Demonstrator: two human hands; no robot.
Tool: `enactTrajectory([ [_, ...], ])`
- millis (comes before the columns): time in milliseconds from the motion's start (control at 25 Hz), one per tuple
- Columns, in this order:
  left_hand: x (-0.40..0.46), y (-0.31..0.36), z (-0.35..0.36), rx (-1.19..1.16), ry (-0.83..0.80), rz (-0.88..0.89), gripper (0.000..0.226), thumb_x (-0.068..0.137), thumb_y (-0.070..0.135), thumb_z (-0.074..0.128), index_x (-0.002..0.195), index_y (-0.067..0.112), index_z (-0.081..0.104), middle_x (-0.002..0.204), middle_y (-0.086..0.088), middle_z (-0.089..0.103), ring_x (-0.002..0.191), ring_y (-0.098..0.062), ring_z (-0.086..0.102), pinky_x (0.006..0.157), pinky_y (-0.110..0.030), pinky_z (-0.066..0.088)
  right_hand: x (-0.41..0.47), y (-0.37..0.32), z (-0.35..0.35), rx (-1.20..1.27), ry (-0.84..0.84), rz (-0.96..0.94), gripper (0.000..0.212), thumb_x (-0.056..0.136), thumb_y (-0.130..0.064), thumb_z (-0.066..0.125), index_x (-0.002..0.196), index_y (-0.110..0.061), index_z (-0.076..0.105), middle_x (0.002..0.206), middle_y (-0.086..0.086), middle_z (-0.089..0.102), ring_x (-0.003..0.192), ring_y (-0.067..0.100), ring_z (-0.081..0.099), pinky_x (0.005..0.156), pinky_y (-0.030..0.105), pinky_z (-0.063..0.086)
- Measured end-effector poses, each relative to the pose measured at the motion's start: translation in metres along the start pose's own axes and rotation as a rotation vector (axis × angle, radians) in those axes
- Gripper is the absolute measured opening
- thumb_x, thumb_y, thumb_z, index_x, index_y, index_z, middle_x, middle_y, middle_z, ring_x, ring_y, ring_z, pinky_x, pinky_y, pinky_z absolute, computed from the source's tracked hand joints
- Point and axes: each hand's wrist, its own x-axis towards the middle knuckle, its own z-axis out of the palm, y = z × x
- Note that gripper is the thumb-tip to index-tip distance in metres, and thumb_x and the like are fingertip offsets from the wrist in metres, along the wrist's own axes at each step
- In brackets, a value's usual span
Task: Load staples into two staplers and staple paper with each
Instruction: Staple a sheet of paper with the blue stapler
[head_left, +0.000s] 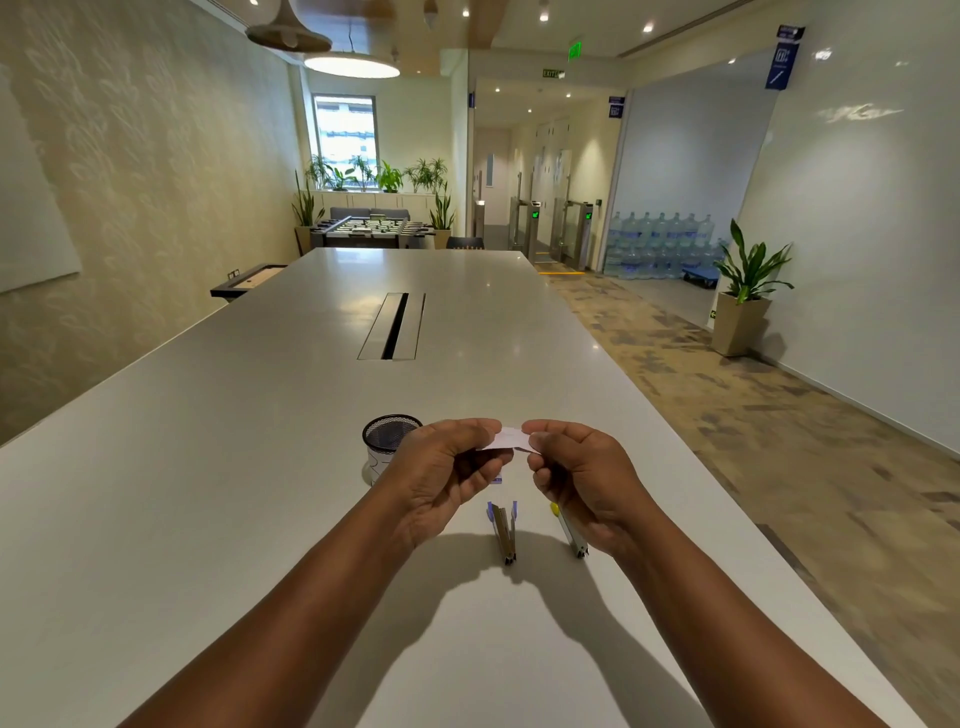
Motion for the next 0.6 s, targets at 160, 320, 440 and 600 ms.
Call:
enactTrajectory([
  [160,-0.0013,0.0005,0.0011,-0.037,0.008,-0.017,0.016,0.088,-0.007,0.065,0.102,-0.006,0.072,0.092,-0.022,0.077,0.075,-0.026,0.076,0.069,-0.028,0.063,-0.0021,-0.0013,0.001,0.05,0.005,0.036,0.018,0.094,0.003,0.061,0.109,0.007,0.069,0.072,0.015,0.064,0.059,0.016,0.057,0.054,0.02,0.053],
  [320,-0.0016,-0.0004,-0.0013,0.003,0.006,-0.014,0.02,0.087,-0.01,0.064,0.103,-0.002,0.073,0.093,-0.02,0.077,0.076,-0.026,0.076,0.064,-0.026,0.062,-0.0037,-0.0019,0.0022,0.036,0.005,0.017,0.018,0.093,0.003,0.062,0.109,0.005,0.07,0.076,0.016,0.066,0.061,0.016,0.059,0.056,0.02,0.054],
  [440,-0.0017,-0.001,-0.0029,0.038,0.004,-0.015,0.023,0.087,-0.011,0.064,0.104,0.001,0.074,0.095,-0.02,0.077,0.075,-0.025,0.075,0.065,-0.027,0.062,-0.0048,-0.0031,0.0026,-0.136,0.025,-0.083,0.018,0.093,0.002,0.063,0.107,-0.003,0.073,0.084,0.016,0.072,0.066,0.017,0.064,0.062,0.026,0.054],
  [600,-0.0017,-0.0013,-0.003,0.089,0.002,0.014,0.023,0.087,-0.011,0.063,0.104,0.002,0.073,0.09,-0.02,0.076,0.069,-0.024,0.074,0.059,-0.025,0.06,-0.0062,-0.0057,0.0043,-0.362,0.036,-0.215,0.021,0.089,-0.001,0.068,0.105,-0.012,0.075,0.081,0.007,0.075,0.067,0.013,0.064,0.066,0.03,0.05],
])
